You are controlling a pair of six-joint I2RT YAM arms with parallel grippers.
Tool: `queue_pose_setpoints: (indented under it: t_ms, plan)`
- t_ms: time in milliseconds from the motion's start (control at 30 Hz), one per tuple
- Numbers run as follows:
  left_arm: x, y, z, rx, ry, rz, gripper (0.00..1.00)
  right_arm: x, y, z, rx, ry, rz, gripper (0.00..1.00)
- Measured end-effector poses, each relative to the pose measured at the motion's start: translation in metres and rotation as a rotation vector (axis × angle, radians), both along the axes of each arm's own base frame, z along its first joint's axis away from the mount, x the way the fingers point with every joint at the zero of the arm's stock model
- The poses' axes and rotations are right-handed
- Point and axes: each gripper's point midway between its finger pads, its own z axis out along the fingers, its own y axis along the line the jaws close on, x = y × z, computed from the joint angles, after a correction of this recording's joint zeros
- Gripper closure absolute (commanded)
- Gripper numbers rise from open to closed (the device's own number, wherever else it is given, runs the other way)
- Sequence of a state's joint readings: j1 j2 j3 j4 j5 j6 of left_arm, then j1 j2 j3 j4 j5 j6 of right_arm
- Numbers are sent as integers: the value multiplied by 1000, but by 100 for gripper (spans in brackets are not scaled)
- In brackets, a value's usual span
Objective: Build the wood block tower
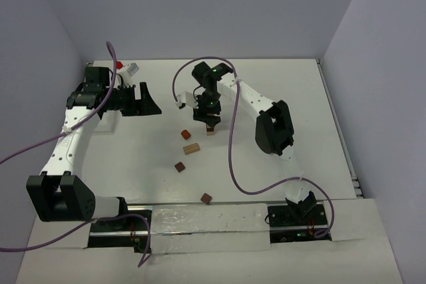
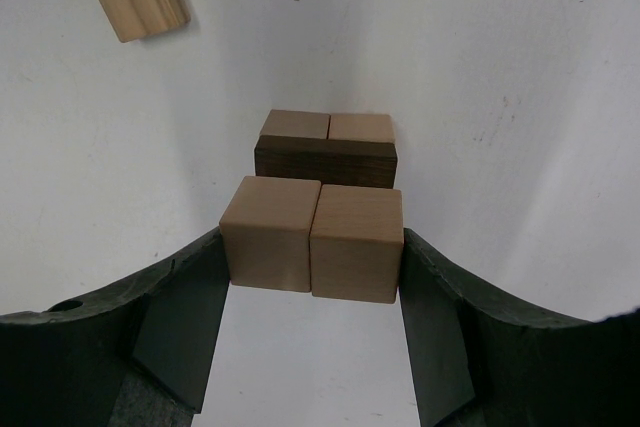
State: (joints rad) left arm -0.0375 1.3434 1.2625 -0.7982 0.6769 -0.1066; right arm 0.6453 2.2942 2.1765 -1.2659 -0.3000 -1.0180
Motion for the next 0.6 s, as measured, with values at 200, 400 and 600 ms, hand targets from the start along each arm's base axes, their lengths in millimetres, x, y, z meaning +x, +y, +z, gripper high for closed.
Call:
queue_pose_setpoints:
  t_ms: [200,400,600]
  plan:
    - [-1,-1,1,-7,1,-6,7,0,0,0,-1,2,-4,67]
    - [-1,-1,1,-9,1,-6,7,0,0,-1,-1,3,-7,65]
    - [-1,-1,-1,-10,6,-5,7,0,-1,-2,-5,2,-7,64]
